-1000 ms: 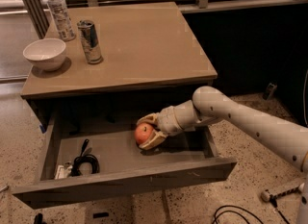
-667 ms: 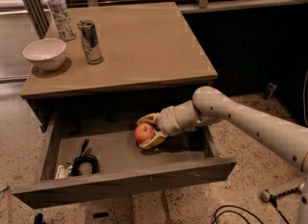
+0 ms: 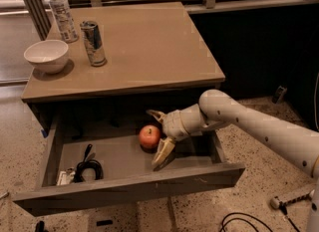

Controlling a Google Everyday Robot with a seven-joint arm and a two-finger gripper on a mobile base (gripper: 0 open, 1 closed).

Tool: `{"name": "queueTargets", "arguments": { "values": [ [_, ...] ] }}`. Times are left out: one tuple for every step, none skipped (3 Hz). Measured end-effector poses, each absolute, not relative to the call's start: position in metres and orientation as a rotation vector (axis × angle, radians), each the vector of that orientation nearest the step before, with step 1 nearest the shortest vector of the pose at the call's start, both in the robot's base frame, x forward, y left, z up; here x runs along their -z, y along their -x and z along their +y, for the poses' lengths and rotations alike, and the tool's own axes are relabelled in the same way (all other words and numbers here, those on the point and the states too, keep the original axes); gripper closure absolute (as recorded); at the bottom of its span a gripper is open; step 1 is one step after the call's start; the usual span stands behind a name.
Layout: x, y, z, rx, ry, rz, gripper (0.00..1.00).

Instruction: Place apple into top drawer

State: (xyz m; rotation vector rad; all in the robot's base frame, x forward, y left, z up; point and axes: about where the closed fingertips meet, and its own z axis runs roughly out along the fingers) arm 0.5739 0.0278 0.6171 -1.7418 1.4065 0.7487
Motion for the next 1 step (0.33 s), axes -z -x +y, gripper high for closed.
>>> {"name": "queueTargets", "arguments": {
  "values": [
    [-0.6171,-0.5739,0.0278,-0.749,1.742,1.407,0.00]
  ]
}}
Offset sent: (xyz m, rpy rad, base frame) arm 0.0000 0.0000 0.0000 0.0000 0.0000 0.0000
